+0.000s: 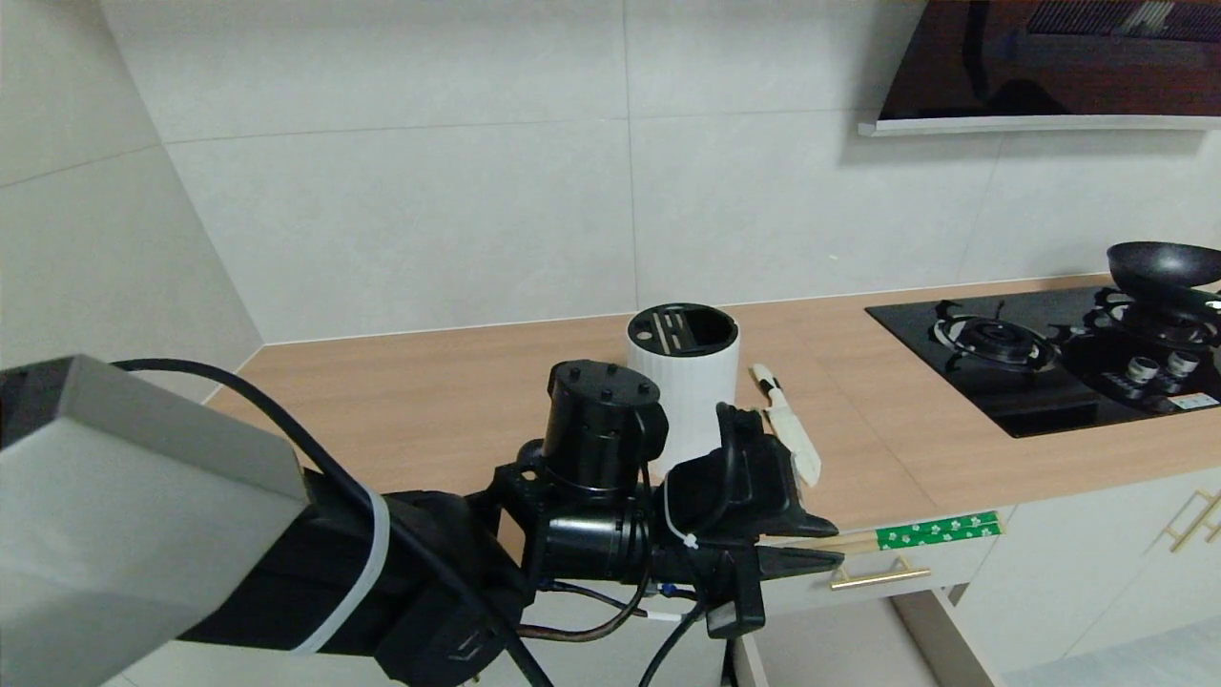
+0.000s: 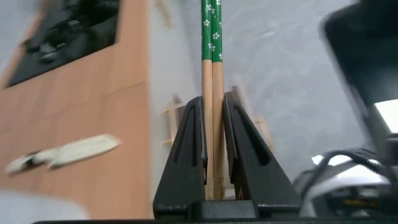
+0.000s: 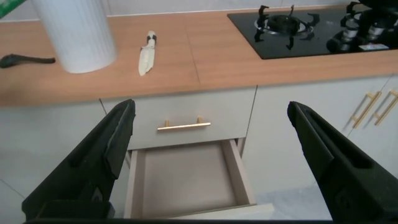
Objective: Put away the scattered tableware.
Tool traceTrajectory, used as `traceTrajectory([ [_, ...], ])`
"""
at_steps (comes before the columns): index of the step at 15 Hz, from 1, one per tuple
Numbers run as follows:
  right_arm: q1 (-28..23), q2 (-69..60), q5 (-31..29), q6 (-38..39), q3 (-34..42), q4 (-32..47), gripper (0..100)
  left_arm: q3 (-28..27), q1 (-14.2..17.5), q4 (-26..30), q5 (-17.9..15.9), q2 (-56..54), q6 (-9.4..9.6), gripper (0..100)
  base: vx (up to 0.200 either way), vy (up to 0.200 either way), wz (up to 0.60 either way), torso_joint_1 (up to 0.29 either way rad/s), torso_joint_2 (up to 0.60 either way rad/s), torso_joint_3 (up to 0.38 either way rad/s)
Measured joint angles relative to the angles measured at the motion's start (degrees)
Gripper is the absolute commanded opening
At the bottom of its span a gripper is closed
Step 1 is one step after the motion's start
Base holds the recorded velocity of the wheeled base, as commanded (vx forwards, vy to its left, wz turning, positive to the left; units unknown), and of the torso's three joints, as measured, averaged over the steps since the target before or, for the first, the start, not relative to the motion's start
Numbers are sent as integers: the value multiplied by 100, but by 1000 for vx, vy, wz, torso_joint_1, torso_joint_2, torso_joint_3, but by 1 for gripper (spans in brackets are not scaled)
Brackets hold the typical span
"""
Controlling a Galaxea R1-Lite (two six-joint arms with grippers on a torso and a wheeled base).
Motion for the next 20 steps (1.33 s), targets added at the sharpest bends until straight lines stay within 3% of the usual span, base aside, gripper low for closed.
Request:
traceTrajectory([
  [3,5,0,-2,2,0,0,100,-18,0,-39,16,127,16,0,200,0,0,12,1,1],
  [12,0,0,0,0,0,0,100,265,-161,-189,260,216,17,0,0,0,0,-28,67,39],
  [16,5,0,0,7,0,2,100,273,-499,-446,372,319,-180,0,0,0,0,-196,460,260],
  [20,0,0,0,10,0,0,100,477,-813,-685,591,308,-492,0,0,0,0,-228,555,327],
])
